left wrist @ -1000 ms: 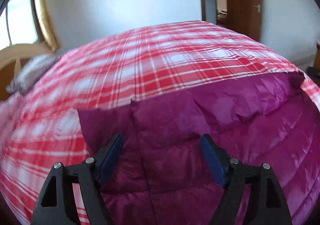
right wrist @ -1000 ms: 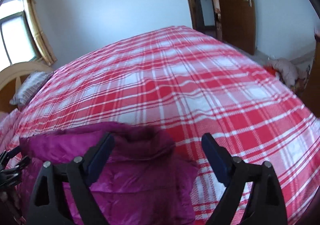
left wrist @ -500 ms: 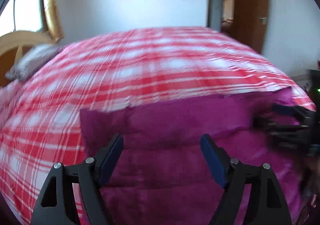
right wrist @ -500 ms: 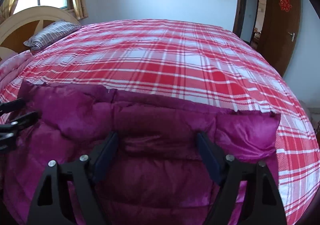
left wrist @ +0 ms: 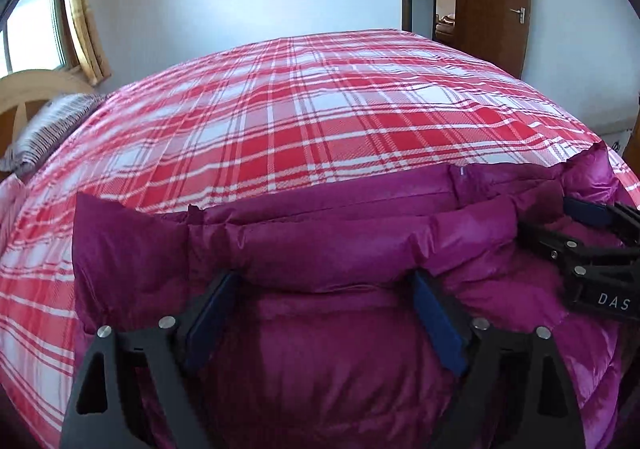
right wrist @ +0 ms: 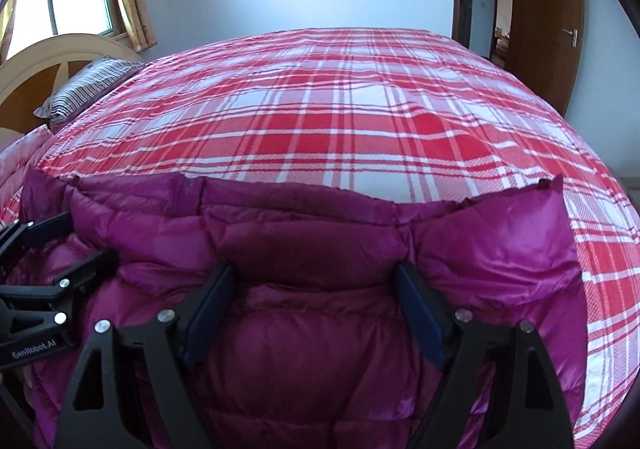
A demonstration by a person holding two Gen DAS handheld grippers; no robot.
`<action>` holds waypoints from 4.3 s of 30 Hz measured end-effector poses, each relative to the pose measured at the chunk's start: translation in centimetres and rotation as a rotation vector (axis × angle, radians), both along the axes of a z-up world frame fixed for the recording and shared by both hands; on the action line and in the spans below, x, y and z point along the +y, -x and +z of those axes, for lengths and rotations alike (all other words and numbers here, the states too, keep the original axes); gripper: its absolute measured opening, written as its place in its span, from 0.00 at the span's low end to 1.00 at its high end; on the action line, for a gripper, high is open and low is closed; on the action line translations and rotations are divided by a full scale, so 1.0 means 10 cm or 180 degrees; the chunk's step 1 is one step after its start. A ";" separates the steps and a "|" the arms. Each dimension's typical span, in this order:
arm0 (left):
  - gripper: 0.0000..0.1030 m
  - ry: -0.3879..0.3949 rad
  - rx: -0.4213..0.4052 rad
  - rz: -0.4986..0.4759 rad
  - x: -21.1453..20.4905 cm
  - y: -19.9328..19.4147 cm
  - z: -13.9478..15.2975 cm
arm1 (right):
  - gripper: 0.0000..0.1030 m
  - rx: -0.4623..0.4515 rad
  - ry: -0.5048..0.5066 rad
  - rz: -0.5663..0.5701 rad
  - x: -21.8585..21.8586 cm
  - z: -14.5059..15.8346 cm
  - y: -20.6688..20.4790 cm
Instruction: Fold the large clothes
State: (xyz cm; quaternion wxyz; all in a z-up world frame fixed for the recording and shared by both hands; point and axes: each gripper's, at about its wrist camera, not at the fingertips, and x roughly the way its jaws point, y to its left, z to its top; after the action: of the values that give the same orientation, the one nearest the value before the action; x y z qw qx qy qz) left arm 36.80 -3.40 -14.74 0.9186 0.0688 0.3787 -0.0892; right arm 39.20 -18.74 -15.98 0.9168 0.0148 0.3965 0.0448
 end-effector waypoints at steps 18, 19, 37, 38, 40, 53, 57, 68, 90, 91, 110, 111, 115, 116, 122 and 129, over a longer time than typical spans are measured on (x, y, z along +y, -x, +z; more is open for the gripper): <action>0.89 0.0036 0.0178 0.0024 0.02 -0.08 -0.15 | 0.88 0.0183 0.0219 -0.0011 0.09 -0.13 -0.08; 0.89 0.0034 0.0179 0.0024 0.02 -0.08 -0.15 | 0.88 0.0190 0.0226 -0.0011 0.09 -0.13 -0.08; 0.90 0.0158 -0.0267 0.0498 0.49 0.01 0.22 | 0.92 0.0176 0.0358 -0.0037 0.13 -0.17 -0.09; 0.90 0.0132 -0.0159 0.0580 0.56 -0.07 0.16 | 0.92 0.0175 0.0366 -0.0038 0.14 -0.18 -0.09; 0.90 0.0262 0.0087 0.0676 0.70 -0.21 0.01 | 0.92 0.0176 0.0366 -0.0039 0.14 -0.18 -0.09; 0.99 0.0686 0.0392 0.0799 0.88 -0.38 -0.23 | 0.92 0.0184 0.0379 -0.0047 0.15 -0.18 -0.10; 0.99 0.0674 0.0384 0.0800 0.88 -0.37 -0.24 | 0.92 0.0187 0.0390 -0.0050 0.15 -0.18 -0.10; 0.99 0.0599 0.0336 0.0827 0.86 -0.39 -0.26 | 0.85 -0.0277 0.0019 -0.0052 -0.06 0.21 0.14; 0.99 0.0574 0.0219 0.0856 0.75 -0.13 0.09 | 1.00 0.0286 -0.0197 -0.0487 -0.67 -0.16 -0.13; 0.99 0.0582 0.0158 0.0823 0.69 -0.07 0.17 | 1.00 0.0279 -0.0185 -0.0490 -0.67 -0.16 -0.13; 0.99 0.0210 0.0348 0.0488 -0.10 -0.13 -0.19 | 1.00 0.0250 -0.0103 -0.0517 -0.63 -0.15 -0.12; 0.99 0.0212 0.0352 0.0485 -0.10 -0.13 -0.19 | 1.00 0.0252 -0.0094 -0.0520 -0.62 -0.15 -0.13; 0.99 0.0285 0.0439 0.0414 -0.05 -0.11 -0.14 | 1.00 0.0252 -0.0072 -0.0521 -0.62 -0.15 -0.13; 0.99 0.0340 0.0410 0.0365 -0.02 -0.03 -0.05 | 1.00 0.0249 -0.0069 -0.0522 -0.62 -0.16 -0.13; 0.99 0.0479 -0.0222 0.0045 0.39 0.81 0.60 | 1.00 0.0263 -0.0006 -0.0521 -0.60 -0.15 -0.14; 0.99 0.0598 0.0176 0.0322 1.45 0.98 0.10 | 1.00 0.0239 -0.0003 -0.0516 -0.59 -0.15 -0.13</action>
State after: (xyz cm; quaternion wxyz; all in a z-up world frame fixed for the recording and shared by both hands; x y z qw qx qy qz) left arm 27.03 11.08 -13.71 0.9136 -0.0393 0.3969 -0.0797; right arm 40.52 -24.68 -17.50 0.9019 0.0490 0.4281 -0.0299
